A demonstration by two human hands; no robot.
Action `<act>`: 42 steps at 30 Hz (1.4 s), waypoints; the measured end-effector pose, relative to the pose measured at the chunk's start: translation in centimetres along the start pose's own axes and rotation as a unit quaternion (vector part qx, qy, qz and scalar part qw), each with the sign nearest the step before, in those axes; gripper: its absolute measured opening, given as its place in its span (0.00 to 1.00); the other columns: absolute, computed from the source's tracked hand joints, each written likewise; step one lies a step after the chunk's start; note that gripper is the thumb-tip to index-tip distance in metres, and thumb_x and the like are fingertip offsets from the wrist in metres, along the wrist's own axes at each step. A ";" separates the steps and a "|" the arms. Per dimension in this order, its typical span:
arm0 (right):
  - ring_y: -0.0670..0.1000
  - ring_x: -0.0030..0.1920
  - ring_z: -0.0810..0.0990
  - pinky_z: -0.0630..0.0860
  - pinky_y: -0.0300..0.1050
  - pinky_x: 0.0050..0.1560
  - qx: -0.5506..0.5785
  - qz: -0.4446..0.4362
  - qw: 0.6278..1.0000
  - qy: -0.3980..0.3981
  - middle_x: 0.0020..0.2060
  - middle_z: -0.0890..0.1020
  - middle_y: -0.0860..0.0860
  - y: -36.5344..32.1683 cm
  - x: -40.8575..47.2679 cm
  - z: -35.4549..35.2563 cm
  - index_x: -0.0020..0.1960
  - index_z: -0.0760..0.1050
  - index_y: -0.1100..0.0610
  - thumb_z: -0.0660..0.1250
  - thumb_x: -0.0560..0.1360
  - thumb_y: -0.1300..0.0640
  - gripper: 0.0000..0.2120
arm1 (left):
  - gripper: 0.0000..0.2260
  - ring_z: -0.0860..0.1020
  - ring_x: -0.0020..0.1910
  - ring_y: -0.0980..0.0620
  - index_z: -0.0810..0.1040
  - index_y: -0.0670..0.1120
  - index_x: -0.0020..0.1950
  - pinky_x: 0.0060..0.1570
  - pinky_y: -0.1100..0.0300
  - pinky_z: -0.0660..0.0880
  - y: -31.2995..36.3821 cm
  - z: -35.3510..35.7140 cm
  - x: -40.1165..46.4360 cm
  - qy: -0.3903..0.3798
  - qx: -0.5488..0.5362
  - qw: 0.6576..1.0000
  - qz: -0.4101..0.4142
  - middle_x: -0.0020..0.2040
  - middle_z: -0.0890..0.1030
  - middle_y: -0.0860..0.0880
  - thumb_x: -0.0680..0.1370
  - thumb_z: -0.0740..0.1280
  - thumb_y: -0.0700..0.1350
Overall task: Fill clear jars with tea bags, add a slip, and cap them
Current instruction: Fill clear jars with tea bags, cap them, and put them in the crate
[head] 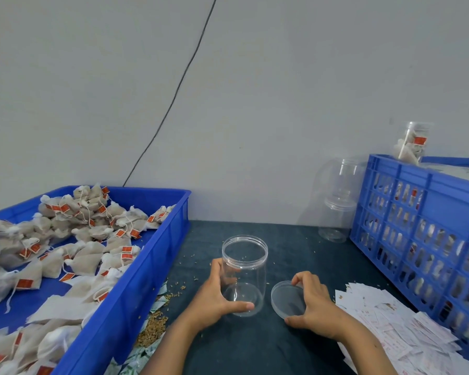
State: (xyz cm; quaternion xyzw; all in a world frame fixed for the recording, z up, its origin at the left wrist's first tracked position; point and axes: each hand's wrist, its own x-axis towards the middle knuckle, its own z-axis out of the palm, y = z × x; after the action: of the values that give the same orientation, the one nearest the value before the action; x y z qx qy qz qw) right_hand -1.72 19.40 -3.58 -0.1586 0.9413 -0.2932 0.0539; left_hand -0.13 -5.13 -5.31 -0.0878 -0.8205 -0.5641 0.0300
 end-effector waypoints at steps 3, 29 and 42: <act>0.49 0.60 0.62 0.65 0.40 0.59 -0.027 -0.014 1.000 0.002 0.60 0.60 0.47 -0.9 0.3 0.2 0.64 0.55 0.46 0.71 0.69 0.50 0.31 | 0.38 0.74 0.61 0.67 0.62 0.59 0.62 0.56 0.73 0.70 0.1 0.0 0.1 -0.002 -0.007 1.000 -0.007 0.64 0.74 0.62 0.62 0.82 0.51; 0.55 0.56 0.77 0.74 0.47 0.57 -0.060 -0.075 0.991 0.091 0.55 0.79 0.55 -15.2 5.0 -10.0 0.58 0.77 0.57 0.55 0.72 0.72 0.21 | 0.42 0.63 0.72 0.44 0.58 0.45 0.77 0.65 0.53 0.64 15.6 -7.5 1.6 -0.027 0.130 0.977 -0.168 0.75 0.64 0.46 0.70 0.77 0.51; 0.55 0.45 0.83 0.82 0.46 0.48 0.451 -0.062 0.890 -0.027 0.44 0.82 0.58 -27.3 5.2 1.0 0.47 0.77 0.61 0.50 0.74 0.78 0.21 | 0.14 0.76 0.58 0.52 0.76 0.47 0.61 0.52 0.61 0.73 5.0 -19.7 -3.3 0.193 0.247 0.941 -0.130 0.63 0.77 0.47 0.77 0.63 0.36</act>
State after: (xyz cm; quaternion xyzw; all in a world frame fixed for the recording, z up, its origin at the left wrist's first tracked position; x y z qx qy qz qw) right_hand 0.80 -4.08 11.05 -0.1829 0.6946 -0.6841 0.1267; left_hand 3.06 -22.14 5.92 0.1401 -0.9168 -0.3487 0.1355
